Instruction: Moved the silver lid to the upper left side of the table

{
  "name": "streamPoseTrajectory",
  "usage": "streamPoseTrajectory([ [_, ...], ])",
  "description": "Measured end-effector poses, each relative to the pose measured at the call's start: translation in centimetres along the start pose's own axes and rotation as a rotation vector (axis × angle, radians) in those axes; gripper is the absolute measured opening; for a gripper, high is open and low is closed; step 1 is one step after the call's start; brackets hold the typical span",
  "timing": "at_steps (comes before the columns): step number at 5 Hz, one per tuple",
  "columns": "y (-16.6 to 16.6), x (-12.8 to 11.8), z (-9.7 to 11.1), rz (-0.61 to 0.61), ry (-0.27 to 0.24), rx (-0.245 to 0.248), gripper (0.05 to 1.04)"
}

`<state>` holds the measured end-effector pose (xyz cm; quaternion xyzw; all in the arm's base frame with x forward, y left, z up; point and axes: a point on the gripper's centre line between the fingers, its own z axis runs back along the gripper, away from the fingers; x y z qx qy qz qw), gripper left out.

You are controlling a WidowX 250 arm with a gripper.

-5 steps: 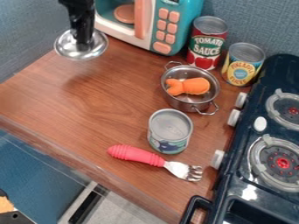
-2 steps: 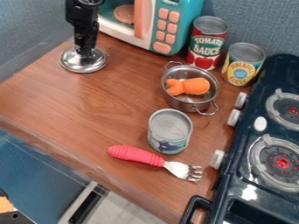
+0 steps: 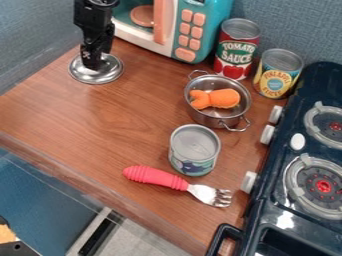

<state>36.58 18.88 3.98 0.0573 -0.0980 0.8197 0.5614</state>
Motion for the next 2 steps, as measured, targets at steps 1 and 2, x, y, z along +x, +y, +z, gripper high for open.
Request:
streamPoseTrajectory([
  [1, -0.1, 0.6, 2.1, 0.022, -0.005, -0.043, 1.005],
  [2, 0.1, 1.1, 4.0, 0.031, 0.015, -0.078, 1.0],
])
